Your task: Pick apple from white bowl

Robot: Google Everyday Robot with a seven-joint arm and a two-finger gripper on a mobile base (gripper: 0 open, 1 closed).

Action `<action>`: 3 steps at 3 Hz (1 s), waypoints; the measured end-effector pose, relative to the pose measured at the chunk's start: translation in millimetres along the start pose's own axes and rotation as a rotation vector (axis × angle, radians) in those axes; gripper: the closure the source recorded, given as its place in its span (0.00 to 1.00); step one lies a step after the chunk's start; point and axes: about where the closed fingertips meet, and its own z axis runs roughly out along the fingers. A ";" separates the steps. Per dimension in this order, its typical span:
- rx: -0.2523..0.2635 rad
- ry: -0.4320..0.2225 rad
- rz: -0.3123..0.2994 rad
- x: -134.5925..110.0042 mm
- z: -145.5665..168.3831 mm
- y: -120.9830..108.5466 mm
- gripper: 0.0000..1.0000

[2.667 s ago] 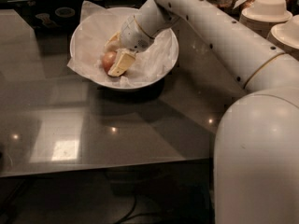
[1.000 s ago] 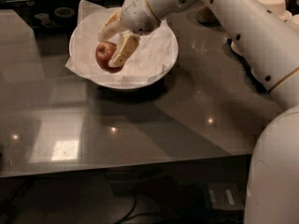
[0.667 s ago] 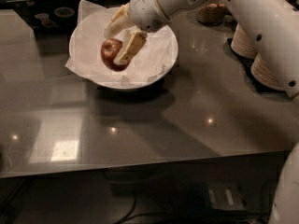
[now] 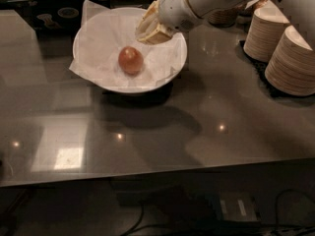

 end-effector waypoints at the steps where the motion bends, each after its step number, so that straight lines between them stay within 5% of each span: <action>1: 0.065 0.177 0.038 35.8 -10.8 -9.4 1.00; 3: 0.076 0.231 0.042 50.4 -14.3 -11.6 0.58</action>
Offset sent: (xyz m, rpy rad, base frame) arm 0.0168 -0.0275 -0.0079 -0.0932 -0.0258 -0.1362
